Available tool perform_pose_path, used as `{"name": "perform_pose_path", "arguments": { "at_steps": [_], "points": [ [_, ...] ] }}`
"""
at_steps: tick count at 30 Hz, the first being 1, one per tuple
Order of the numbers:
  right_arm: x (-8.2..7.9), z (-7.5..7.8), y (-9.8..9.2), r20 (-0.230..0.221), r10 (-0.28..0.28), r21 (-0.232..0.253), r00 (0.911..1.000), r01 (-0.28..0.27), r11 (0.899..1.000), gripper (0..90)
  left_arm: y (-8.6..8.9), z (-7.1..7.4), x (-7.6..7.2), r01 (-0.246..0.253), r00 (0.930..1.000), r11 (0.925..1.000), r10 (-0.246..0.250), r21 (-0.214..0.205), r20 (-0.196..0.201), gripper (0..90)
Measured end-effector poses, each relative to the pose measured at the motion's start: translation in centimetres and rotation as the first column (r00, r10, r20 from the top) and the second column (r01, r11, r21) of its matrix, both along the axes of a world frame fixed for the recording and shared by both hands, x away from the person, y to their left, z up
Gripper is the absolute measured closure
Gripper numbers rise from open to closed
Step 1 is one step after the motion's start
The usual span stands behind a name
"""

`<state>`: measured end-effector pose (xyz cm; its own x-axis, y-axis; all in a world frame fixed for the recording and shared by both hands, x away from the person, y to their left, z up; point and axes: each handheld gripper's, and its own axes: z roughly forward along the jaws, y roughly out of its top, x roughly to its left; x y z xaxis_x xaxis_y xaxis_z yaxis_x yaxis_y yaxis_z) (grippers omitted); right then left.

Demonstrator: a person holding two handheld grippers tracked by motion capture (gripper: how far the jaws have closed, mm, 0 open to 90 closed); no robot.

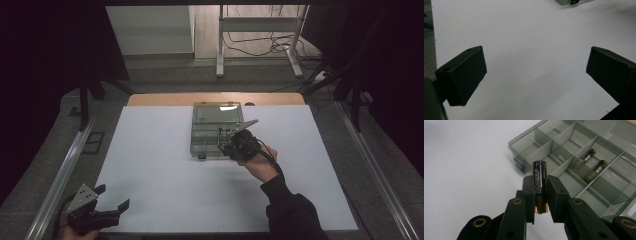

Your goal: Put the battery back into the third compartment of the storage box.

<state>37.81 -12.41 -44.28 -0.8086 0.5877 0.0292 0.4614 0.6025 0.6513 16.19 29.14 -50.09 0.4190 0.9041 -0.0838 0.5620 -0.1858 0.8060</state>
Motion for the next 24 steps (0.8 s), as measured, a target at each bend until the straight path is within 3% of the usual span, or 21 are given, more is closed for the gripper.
{"name": "perform_pose_path", "arguments": {
  "at_steps": [10,24],
  "points": [
    [2.4,0.8,0.0,0.02,-0.066,-0.002,0.9976,0.066,0.998,76.8,0.0,0.0,0.0,0.0,1.0,1.0,0.0,-0.002,0.0,3.4],
    [6.5,0.5,0.5,0.019,-0.166,-0.023,0.986,0.166,0.986,76.8,0.1,0.0,0.0,0.001,1.0,1.0,-0.001,-0.005,-0.001,3.4]
  ]
}}
